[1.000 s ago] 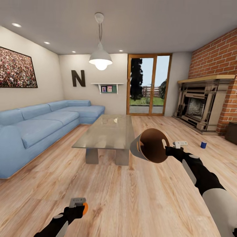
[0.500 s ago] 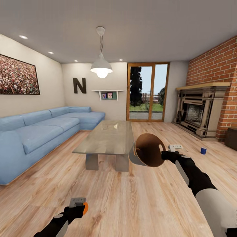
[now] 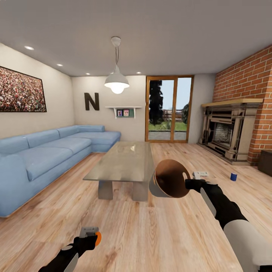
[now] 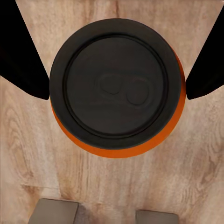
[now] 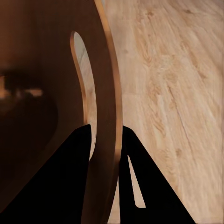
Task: Put the three can of soda from the living room inside the tash can in the kitchen.
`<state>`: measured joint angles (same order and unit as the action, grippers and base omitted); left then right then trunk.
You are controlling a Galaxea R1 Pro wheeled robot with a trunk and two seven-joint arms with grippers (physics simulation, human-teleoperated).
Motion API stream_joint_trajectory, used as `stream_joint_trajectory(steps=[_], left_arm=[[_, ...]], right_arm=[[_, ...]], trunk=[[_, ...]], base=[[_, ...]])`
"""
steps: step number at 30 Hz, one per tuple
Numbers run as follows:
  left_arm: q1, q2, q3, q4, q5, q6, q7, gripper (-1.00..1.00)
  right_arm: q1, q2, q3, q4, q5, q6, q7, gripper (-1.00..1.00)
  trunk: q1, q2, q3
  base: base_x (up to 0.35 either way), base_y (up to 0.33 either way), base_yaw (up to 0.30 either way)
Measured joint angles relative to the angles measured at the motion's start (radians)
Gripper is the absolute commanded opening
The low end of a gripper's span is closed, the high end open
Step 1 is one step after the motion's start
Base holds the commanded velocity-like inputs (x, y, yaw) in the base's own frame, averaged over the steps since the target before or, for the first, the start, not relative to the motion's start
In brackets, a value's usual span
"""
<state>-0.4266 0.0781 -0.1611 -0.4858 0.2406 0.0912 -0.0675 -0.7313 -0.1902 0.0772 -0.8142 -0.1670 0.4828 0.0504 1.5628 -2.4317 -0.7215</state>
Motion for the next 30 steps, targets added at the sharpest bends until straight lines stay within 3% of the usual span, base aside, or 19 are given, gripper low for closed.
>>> stream_joint_trajectory(steps=[2,6,15,30], left_arm=[[0.0,0.0,0.0,0.0,0.0,0.0,0.0,-1.0],[0.0,0.0,0.0,0.0,0.0,0.0,0.0,-1.0],[0.0,-0.001,0.0,0.001,-0.001,0.001,0.003,-1.0],[0.0,-0.001,0.0,0.001,-0.001,0.001,0.005,-1.0]], right_arm=[[0.009,-0.001,-0.001,0.0,0.006,0.001,-0.001,-1.0],[0.04,-0.006,-0.005,0.003,0.062,0.0,-0.004,-1.0],[0.128,-0.018,-0.007,0.039,0.076,-0.004,-0.002,-1.0],[0.196,-0.018,-0.008,-0.002,0.076,-0.012,-0.003,-1.0]], trunk=[[-0.008,0.014,0.006],[-0.023,0.042,0.019],[-0.058,0.105,0.047],[-0.115,0.21,0.094]], base=[[0.0,0.0,0.0],[0.0,0.0,0.0],[0.0,0.0,0.0],[0.0,0.0,0.0]])
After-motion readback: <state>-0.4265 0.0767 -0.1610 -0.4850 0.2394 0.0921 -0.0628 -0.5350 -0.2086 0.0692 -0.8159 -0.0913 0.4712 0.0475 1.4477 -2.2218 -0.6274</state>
